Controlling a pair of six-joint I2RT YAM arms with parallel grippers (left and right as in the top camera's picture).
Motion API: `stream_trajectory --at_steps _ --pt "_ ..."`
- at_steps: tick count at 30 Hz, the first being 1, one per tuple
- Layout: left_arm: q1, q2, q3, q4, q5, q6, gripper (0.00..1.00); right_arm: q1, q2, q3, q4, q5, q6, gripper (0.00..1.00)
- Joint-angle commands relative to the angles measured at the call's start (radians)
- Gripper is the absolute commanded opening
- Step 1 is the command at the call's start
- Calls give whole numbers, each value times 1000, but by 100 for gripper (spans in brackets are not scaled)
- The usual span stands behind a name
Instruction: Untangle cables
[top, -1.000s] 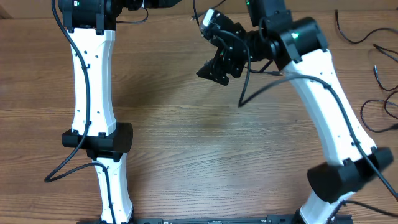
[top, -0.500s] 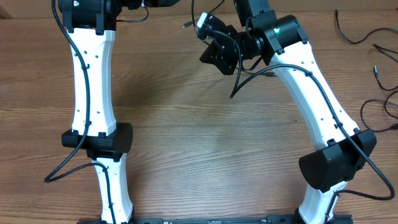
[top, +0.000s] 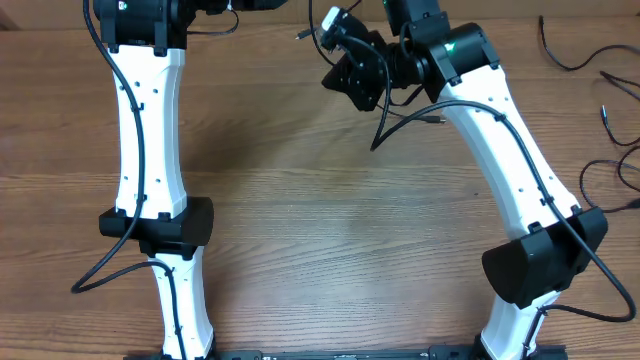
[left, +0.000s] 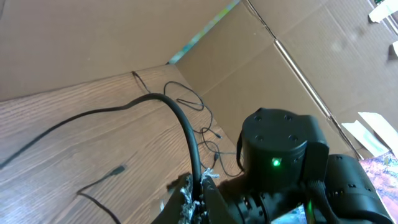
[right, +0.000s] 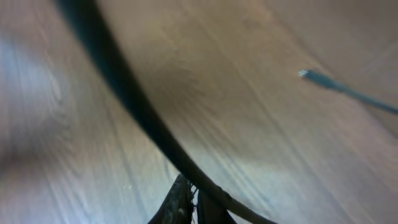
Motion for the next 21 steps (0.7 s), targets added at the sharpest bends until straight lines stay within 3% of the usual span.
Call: stream_trajectory --at_steps 1,8,10,13,14,15,16,17,19,21 --pt "6 -31 23 28 13 -37 4 -19 -23 3 59 35 92 4" --pt "6 -31 23 126 4 -147 4 -23 -23 3 108 37 148 4" --pt "6 -31 23 142 4 -171 4 -21 -23 3 118 37 148 14" --pt "6 -31 23 159 4 -190 4 -21 -23 3 142 37 148 17" --pt "6 -31 23 159 4 -190 4 -21 -23 3 153 37 148 31" --pt "6 -31 23 159 3 -190 4 -21 -23 3 161 37 148 55" --pt "7 -31 23 158 3 -190 4 -21 -25 4 166 37 148 66" --pt "8 -31 23 158 3 -190 4 -22 -27 4 170 37 147 69" --pt "15 -31 23 159 3 -191 4 -22 -29 3 174 39 143 86" --pt "26 -31 23 163 0 -200 4 -22 -31 4 176 55 130 88"
